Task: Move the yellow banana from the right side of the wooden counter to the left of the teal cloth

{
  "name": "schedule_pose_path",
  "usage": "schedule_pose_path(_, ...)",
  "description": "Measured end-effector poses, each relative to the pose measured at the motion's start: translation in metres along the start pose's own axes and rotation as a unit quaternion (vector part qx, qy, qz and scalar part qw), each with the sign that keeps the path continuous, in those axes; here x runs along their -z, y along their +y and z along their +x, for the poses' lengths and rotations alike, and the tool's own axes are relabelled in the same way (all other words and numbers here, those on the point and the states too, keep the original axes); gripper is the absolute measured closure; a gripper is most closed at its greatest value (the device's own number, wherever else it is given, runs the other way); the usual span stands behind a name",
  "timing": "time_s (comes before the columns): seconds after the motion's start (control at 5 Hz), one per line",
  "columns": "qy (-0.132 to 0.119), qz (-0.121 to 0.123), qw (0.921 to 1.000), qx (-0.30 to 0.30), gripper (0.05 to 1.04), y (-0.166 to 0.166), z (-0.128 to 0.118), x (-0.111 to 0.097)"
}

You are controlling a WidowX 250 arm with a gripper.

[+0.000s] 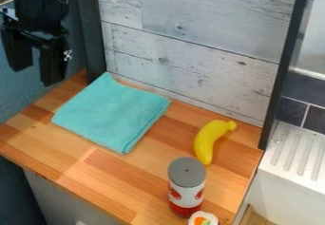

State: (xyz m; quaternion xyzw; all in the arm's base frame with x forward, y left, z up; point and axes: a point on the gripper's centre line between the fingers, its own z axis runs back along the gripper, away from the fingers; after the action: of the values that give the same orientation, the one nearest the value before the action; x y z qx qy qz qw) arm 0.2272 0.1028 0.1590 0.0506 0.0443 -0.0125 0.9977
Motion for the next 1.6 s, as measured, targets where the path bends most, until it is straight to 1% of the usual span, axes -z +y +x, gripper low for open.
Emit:
schedule_pose_path(0.2, 0.009, -0.005, 0.9999, -0.001, 0.083, -0.002, 0.0, 0.005)
schedule_pose_path(0.4, -0.013, -0.009, 0.9999, -0.001, 0.083, -0.023, 0.013, 0.002)
schedule_pose_path(0.6, -0.04, -0.004, 0.9992, 0.003, 0.083, -0.051, 0.034, -0.006)
schedule_pose_path(0.8, -0.04, -0.003, 0.9992, -0.01, 0.083, -0.087, 0.062, -0.001)
schedule_pose_path(1.0, -0.037, -0.019, 0.9991, -0.008, 0.083, -0.117, 0.088, 0.008)
schedule_pose_path(1.2, -0.043, -0.026, 0.9986, 0.013, 0.083, -0.133, 0.11, 0.021)
schedule_pose_path(1.4, -0.04, -0.026, 0.9985, 0.027, 0.083, -0.147, 0.13, 0.039)
schedule_pose_path(1.6, -0.032, -0.017, 0.9984, 0.043, 0.083, -0.164, 0.144, 0.055)
